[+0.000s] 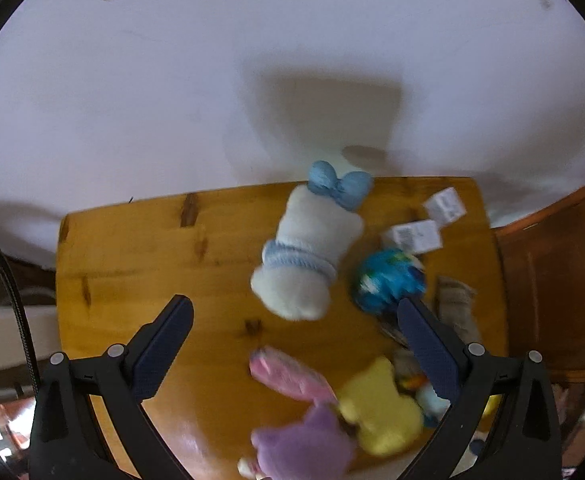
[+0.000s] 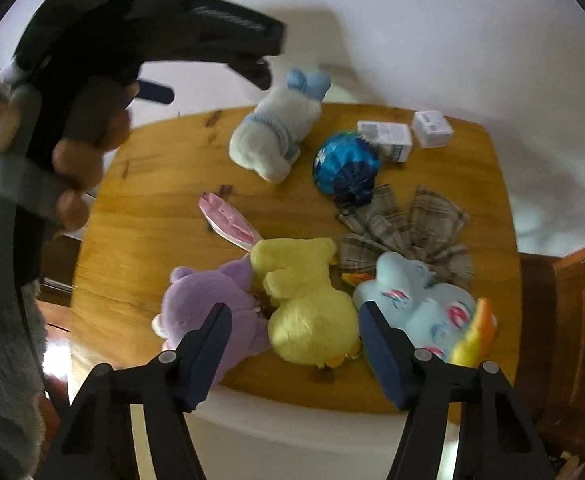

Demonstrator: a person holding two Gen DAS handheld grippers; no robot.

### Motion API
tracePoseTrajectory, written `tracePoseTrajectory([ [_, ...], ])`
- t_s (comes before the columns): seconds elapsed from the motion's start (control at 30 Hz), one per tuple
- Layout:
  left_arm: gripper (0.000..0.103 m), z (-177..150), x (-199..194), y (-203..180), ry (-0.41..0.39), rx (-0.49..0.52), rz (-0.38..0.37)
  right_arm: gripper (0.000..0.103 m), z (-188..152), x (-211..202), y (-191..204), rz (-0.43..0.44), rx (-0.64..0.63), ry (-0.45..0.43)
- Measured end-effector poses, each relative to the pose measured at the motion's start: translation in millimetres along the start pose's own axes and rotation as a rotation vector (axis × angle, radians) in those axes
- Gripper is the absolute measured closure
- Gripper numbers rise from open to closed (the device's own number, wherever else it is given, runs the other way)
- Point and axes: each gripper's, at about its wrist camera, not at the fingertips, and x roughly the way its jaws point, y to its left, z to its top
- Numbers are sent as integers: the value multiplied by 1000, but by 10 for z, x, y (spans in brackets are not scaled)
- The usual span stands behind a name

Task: Organize objects
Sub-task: 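Grasp the white bunny with the left tool while the right tool grasps the yellow plush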

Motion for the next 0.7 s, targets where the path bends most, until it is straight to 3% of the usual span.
tracePoseTrajectory([
  [0.37, 1, 145, 832, 11, 79, 63, 96, 46, 50, 638, 47, -50, -31, 103],
  [0.6, 1, 154, 978, 72, 107, 31, 65, 46, 67, 776, 90, -115, -69, 120],
  [0.7, 2, 149, 1010, 59, 124, 56, 89, 49, 63, 854, 104, -142, -87, 137],
])
